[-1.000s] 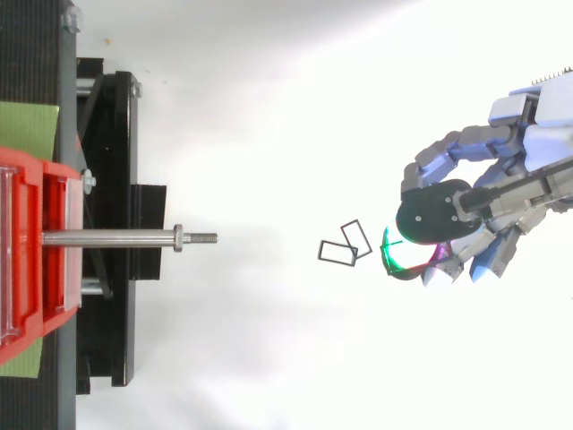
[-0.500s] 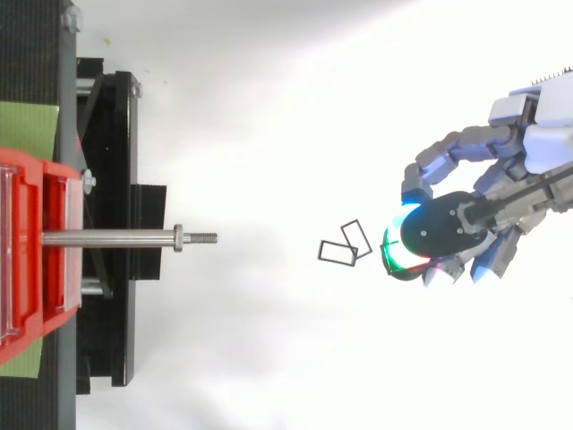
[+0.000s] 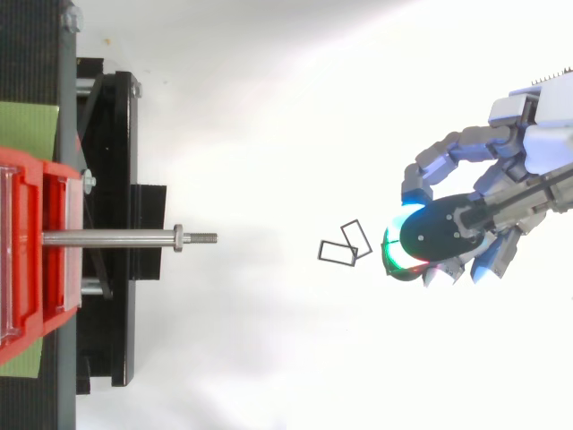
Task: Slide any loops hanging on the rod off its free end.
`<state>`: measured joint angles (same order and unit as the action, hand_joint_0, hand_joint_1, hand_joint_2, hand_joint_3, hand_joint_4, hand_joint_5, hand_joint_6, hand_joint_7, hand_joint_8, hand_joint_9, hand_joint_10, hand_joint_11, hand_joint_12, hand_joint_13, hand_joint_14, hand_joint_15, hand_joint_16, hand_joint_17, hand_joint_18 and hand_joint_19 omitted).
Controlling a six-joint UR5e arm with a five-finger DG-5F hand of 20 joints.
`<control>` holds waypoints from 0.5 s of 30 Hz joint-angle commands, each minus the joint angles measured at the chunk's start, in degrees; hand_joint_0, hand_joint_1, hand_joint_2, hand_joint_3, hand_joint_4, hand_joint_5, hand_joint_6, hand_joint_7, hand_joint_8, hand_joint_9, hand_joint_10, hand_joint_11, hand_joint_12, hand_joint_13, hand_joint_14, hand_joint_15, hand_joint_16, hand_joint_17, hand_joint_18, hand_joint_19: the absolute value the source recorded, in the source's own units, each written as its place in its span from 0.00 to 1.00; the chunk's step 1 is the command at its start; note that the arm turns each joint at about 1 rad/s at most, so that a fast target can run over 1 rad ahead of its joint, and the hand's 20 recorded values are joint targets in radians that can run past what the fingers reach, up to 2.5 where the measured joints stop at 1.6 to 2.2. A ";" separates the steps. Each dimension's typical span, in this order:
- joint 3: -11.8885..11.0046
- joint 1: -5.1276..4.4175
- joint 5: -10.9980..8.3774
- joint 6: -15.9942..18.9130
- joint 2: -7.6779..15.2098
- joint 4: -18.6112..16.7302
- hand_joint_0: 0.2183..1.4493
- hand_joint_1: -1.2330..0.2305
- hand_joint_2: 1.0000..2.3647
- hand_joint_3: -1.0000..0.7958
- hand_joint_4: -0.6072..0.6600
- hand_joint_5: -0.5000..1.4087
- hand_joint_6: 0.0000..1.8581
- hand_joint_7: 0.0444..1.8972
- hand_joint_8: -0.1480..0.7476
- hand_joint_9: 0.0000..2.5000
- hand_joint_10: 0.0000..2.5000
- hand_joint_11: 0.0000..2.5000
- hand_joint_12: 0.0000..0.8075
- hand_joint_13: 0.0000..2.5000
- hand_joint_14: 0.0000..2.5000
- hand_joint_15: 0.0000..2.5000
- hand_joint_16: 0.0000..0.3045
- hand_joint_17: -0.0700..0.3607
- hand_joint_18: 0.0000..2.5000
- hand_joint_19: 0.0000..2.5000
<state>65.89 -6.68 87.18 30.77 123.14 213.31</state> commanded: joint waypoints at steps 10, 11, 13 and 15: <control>0.03 0.00 0.01 0.08 0.00 0.00 0.30 0.35 0.02 0.46 0.47 0.18 0.49 0.59 0.49 0.40 0.01 0.20 0.35 0.37 0.00 0.09 0.14 0.39 0.39 0.18; 0.03 0.00 0.01 0.08 0.00 0.00 0.30 0.36 0.02 0.47 0.47 0.18 0.49 0.60 0.49 0.40 0.01 0.20 0.35 0.37 0.00 0.09 0.14 0.39 0.38 0.19; -0.06 0.00 0.01 -0.01 0.00 0.00 0.30 0.36 0.01 0.48 0.46 0.18 0.49 0.59 0.50 0.41 0.01 0.20 0.36 0.38 0.00 0.09 0.15 0.40 0.39 0.18; 0.03 0.00 -0.08 -0.01 0.00 0.00 0.30 0.36 0.01 0.48 0.46 0.18 0.49 0.58 0.51 0.41 0.01 0.19 0.37 0.38 0.00 0.09 0.16 0.41 0.40 0.17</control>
<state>65.90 -6.68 87.18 30.79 123.14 213.31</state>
